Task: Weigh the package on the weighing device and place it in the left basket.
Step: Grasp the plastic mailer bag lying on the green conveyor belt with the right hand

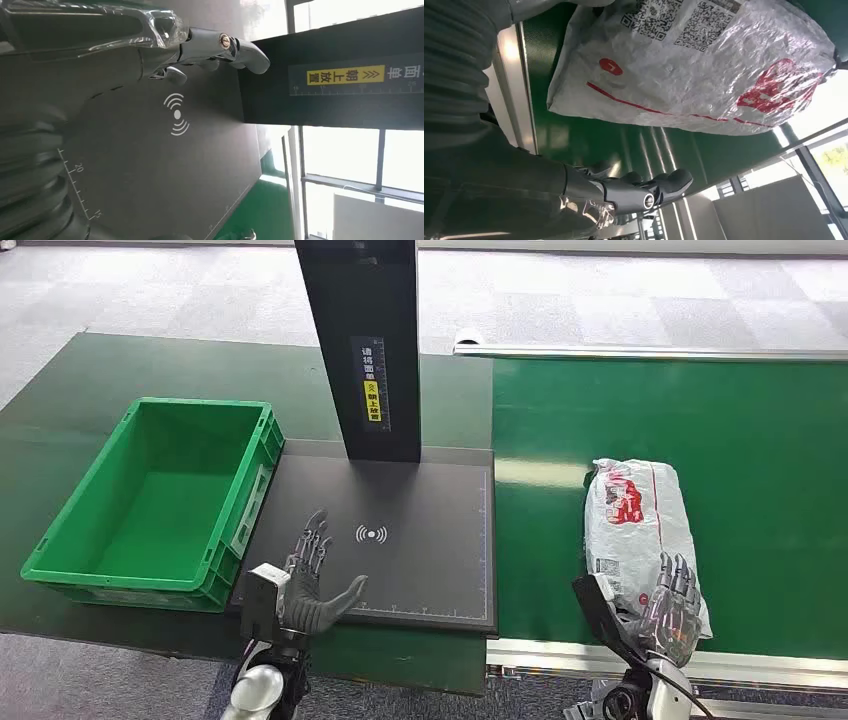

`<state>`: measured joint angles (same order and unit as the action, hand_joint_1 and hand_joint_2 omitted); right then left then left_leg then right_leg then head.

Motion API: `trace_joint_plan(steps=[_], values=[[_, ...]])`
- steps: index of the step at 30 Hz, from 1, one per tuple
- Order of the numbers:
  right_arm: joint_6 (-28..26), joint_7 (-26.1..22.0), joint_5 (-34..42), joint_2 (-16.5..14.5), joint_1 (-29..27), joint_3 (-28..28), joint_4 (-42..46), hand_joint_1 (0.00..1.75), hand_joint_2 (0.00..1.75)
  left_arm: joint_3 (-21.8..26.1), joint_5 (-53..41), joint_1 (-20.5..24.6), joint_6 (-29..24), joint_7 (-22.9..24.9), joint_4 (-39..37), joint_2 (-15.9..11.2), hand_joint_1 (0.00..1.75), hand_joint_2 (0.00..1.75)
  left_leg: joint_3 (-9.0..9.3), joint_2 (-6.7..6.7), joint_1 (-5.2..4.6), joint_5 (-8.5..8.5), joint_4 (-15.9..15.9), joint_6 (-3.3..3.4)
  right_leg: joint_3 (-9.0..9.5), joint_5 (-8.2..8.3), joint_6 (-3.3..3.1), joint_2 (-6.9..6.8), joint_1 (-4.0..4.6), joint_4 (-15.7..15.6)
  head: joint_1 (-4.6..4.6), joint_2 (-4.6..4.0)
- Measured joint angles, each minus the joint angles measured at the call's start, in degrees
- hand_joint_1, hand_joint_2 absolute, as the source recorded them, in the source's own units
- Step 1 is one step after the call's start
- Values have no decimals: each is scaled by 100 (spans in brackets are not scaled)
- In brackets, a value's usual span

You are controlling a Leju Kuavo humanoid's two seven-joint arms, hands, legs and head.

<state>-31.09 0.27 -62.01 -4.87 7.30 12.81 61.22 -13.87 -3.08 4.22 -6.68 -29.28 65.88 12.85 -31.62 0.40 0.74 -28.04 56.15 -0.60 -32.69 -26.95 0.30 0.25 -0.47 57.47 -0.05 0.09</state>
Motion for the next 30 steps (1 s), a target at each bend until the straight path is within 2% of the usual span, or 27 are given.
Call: trace_joint_plan(steps=[9,17,21,22,30], values=[[478,210,-227,58,412,259,-561,0,175,21,0,-52,-8,-5,10,0,0,175,3,-1,0,1,0,0,2,1,0,0,0,0,1,0],[696,101,-157,245,926,431,-1316,3,175,67,0,-49,-32,2,44,0,0,175,3,-1,-1,1,1,1,2,1,1,0,-1,0,-1,0],[731,-26,-131,315,1129,448,-1595,171,175,74,0,-52,-45,6,80,0,0,175,2,-1,-1,1,1,1,2,1,1,0,-1,0,1,0],[757,-49,-128,337,1190,449,-1659,175,175,75,0,-52,-45,6,88,-1,0,175,2,-1,-1,1,1,1,2,1,1,0,-1,0,0,0],[755,-481,185,471,1797,457,-2291,175,175,73,0,4,-99,33,92,2,0,175,5,-2,-1,4,3,4,3,5,2,0,-1,0,0,0]])
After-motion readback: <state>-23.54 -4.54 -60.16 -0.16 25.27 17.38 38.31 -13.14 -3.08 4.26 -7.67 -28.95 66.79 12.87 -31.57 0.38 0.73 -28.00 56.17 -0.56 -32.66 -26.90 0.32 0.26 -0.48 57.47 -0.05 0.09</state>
